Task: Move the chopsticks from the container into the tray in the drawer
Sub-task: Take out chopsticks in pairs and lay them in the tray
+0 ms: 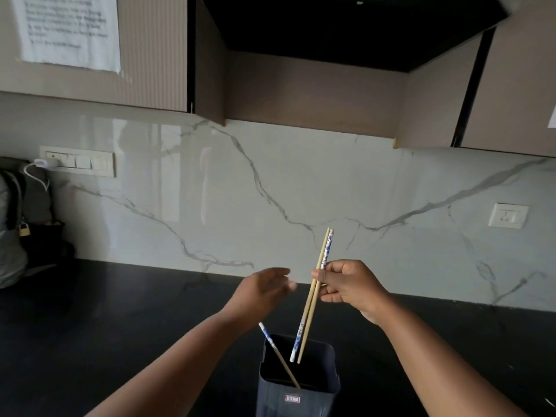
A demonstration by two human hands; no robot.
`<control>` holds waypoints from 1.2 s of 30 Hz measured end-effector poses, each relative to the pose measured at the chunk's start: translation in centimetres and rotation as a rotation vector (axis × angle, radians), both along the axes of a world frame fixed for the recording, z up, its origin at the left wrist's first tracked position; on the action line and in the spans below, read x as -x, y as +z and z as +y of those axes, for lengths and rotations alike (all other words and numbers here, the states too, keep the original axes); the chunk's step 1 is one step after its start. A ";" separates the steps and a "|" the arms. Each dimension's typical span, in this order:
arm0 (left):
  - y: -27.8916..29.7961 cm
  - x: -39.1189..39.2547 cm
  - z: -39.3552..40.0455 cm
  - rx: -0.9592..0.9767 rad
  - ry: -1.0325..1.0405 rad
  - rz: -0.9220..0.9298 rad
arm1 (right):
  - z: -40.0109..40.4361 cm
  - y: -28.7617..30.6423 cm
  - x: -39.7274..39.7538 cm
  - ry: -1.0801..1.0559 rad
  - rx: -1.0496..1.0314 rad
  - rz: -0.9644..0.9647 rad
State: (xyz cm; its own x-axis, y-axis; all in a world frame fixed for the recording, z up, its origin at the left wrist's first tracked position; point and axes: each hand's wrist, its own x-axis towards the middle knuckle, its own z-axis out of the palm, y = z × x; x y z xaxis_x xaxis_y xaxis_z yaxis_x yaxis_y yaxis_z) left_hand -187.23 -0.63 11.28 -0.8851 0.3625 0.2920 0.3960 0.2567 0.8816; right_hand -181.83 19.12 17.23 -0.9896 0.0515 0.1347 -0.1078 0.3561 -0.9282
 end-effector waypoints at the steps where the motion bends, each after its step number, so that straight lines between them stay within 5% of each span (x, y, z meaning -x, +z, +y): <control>1: 0.9 -0.5 0.7 -0.006 -0.069 -0.051 | -0.1 0.1 -0.1 0.005 0.017 0.003; 5: 0.9 -2.1 2.2 0.081 -0.194 -0.028 | -0.4 0.1 -0.6 0.012 0.057 0.002; 28: -0.5 -4.0 2.5 0.086 -0.088 -0.009 | 0.2 0.8 -1.4 0.034 -0.032 0.017; 31: -0.4 -3.8 2.2 -0.091 -0.102 -0.228 | 0.7 3.5 -1.8 -0.062 -0.094 0.297; 33: 0.1 -3.8 2.0 -0.204 -0.123 -0.348 | 0.8 5.7 -2.7 -0.131 -0.179 0.744; 36: 1.4 -3.9 1.6 -0.317 -0.159 -0.431 | 0.7 7.6 -4.0 -0.115 -0.605 1.290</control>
